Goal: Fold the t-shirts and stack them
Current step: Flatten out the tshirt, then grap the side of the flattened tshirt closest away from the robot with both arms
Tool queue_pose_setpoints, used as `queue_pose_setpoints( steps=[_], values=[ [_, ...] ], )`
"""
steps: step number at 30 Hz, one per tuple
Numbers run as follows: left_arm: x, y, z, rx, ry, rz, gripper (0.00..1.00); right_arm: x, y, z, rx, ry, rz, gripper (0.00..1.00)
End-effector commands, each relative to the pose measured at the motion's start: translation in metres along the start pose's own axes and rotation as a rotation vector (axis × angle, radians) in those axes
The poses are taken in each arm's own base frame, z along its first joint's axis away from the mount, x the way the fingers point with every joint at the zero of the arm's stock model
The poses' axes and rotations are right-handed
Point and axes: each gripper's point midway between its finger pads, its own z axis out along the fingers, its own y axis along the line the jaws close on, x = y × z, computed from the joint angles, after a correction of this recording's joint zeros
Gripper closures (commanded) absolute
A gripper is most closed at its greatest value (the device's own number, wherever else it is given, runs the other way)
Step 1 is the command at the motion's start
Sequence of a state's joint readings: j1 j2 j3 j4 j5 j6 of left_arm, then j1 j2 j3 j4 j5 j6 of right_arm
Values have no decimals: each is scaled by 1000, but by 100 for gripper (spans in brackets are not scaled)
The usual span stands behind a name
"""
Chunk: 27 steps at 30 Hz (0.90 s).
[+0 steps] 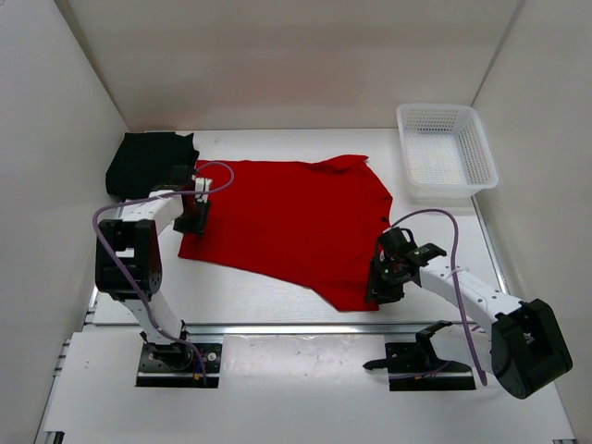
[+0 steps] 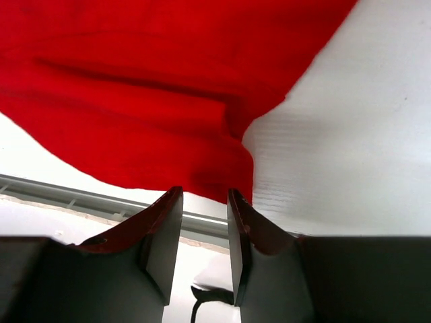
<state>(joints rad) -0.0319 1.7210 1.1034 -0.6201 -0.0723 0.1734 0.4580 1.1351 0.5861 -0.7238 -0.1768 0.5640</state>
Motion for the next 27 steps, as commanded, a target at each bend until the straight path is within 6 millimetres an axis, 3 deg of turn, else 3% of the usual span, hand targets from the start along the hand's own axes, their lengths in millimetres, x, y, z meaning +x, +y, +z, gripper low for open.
queue_pose_setpoints(
  steps=[1,5,8,10,15,20,22,27],
  values=[
    [-17,-10,-4,67,-61,-16,49,1,4,2,-24,-15,20,70],
    [-16,-18,4,81,-51,-5,48,3,2,3,-21,-5,20,69],
    [-6,-8,11,24,-22,8,51,1,3,2,-25,-8,13,68],
    [-12,-2,11,0,-47,7,54,3,2,2,-23,-3,21,68],
    [-17,-17,9,69,-53,23,74,1,3,4,-31,-7,17,68],
    [-5,-18,10,78,-15,33,93,2,2,6,-36,-1,26,67],
    [-9,-14,3,75,-29,44,98,2,2,6,-34,-2,29,64],
    [-21,-19,-26,113,-83,52,98,-4,5,7,-36,-6,13,52]
  ],
)
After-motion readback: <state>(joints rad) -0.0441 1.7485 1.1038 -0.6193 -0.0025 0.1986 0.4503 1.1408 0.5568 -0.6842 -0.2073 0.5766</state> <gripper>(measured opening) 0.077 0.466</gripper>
